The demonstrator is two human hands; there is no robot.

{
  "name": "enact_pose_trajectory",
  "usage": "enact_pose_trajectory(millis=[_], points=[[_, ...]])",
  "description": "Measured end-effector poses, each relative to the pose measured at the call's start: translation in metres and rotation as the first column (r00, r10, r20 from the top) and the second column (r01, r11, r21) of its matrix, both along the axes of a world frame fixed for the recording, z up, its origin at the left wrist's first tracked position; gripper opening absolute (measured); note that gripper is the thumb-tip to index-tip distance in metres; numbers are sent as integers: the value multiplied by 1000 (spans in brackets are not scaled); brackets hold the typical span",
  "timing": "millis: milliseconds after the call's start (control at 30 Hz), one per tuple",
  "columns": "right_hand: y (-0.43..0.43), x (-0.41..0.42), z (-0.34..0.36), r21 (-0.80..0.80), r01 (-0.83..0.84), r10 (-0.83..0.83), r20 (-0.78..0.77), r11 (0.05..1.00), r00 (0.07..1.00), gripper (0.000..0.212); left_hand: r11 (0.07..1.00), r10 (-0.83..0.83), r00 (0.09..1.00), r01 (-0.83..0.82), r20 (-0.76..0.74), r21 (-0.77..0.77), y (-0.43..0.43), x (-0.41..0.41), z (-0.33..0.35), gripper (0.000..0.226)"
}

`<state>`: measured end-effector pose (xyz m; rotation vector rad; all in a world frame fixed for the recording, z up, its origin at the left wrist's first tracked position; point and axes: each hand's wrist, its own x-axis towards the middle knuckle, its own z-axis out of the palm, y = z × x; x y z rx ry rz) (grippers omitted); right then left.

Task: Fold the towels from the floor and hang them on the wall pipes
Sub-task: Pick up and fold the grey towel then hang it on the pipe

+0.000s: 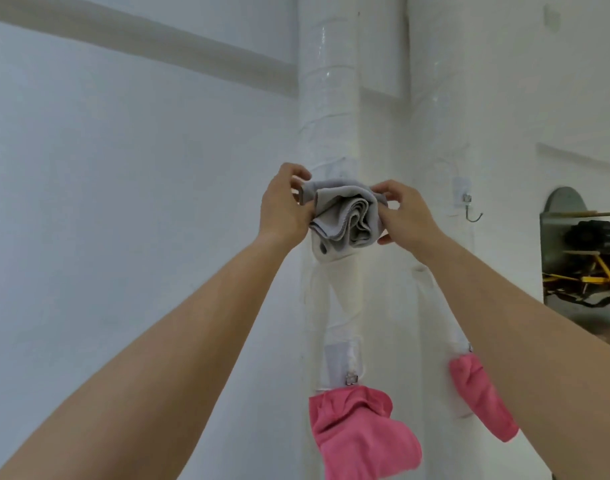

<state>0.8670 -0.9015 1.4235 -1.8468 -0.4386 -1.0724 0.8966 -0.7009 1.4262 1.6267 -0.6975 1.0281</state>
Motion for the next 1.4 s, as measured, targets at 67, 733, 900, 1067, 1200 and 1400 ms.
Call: enact_pose_trajectory(millis=[67,733,900,1067,1200,1400], points=[[1,-11,-5,117,-120,132,-97,986,987,20,993,42,994,-54,103,109,-3,-6,-1,32],[5,12,-13,-331,321,-251,236,887,939,71,886,208,935,-305,288,349,-3,-4,-20,47],[2,14,-14,-339,243,-175,220,909,960,75,871,234,897,-365,375,329,-4,4,-23,50],[6,25,-4,-317,340,-241,311,885,919,52,899,214,893,-339,395,279,-9,15,-19,41],[7,19,-9,-303,351,-256,312,886,915,41,900,225,889,-346,398,263,-10,16,-19,39],[12,26,-16,-227,346,-270,307,910,913,30,924,221,890,-322,398,208,-15,18,-21,35]])
